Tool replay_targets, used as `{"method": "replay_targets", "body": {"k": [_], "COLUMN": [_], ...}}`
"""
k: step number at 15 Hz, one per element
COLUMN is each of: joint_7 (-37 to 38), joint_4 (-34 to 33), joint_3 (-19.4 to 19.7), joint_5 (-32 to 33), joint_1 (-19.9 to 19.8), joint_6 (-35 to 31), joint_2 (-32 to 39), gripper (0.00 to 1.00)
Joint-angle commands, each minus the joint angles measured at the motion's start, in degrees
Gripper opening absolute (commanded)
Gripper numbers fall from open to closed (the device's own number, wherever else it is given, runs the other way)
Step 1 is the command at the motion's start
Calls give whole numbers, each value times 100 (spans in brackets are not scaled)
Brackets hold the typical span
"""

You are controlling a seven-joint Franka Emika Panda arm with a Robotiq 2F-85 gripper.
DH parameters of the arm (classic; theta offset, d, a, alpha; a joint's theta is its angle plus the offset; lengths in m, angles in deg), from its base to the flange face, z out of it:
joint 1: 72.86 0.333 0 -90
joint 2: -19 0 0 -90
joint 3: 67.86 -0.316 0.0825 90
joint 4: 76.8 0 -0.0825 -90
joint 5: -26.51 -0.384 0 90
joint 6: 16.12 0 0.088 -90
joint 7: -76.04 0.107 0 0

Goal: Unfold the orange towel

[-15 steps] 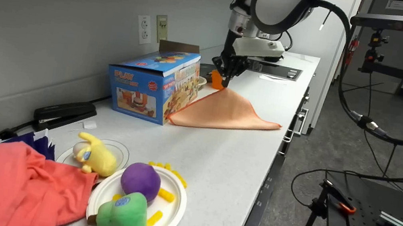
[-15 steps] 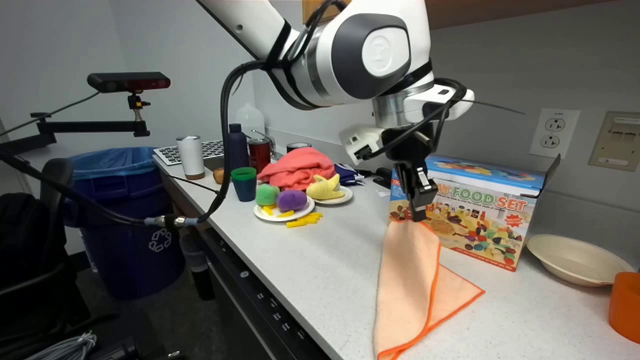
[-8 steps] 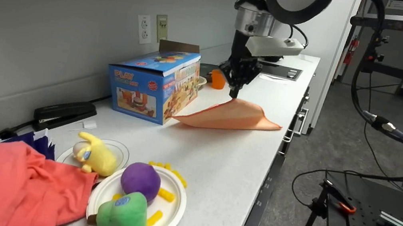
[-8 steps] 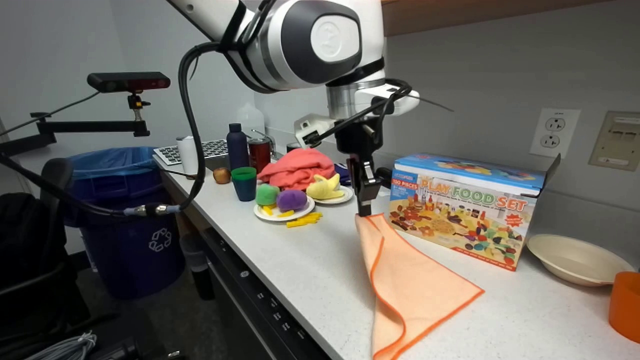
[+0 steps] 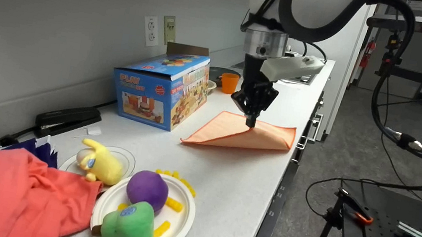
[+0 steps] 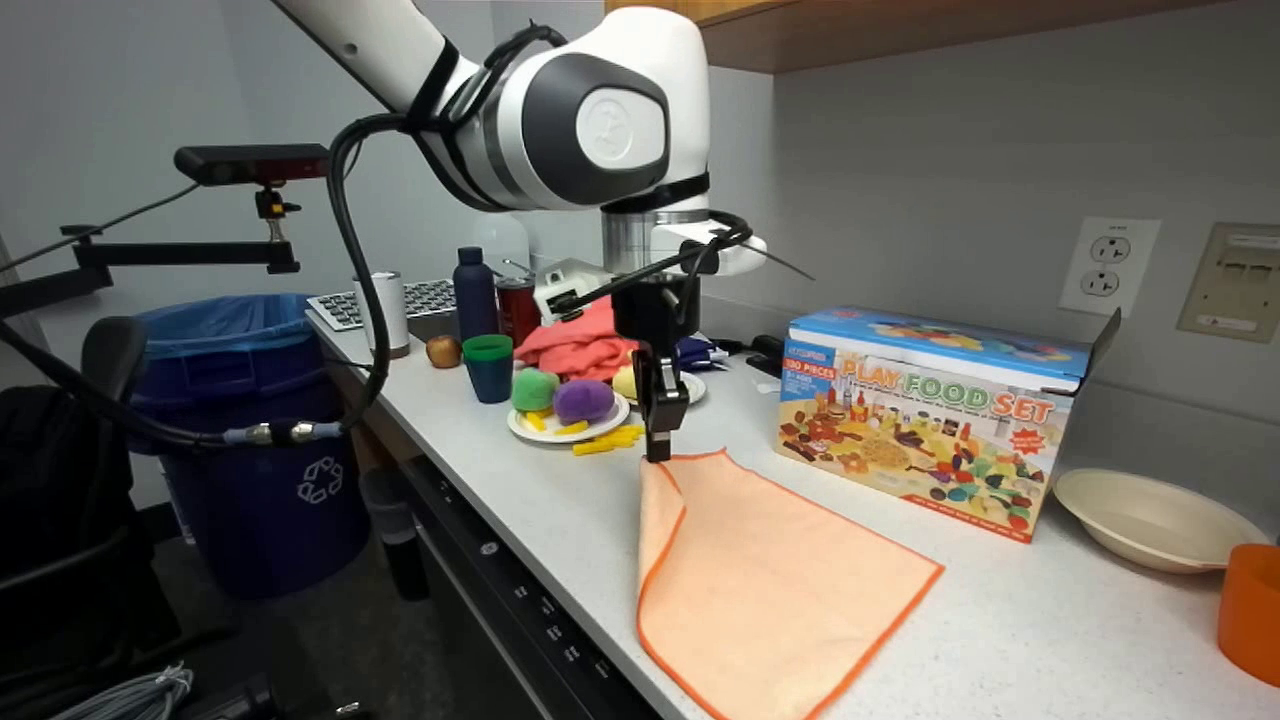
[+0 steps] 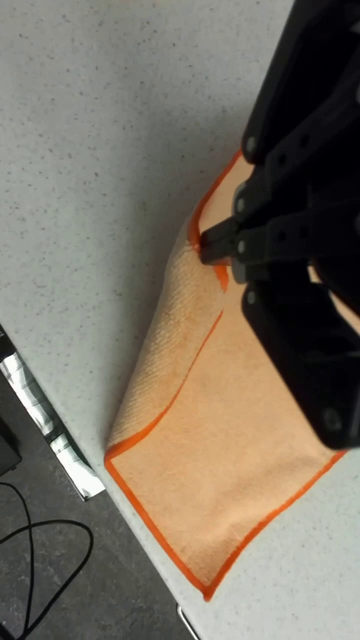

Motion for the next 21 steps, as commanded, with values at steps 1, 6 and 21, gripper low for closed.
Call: {"method": "replay_targets", "body": {"k": [1, 6, 21], "joint_7": [310, 366, -2841], "joint_4": [-54, -105, -669], "joint_3": [-150, -124, 379], "joint_5": [96, 111, -2210], "joint_1": [-45, -37, -659], "joint_6": [62, 7, 193], "joint_2": [224, 396, 1304], "gripper": [28, 65, 100]}}
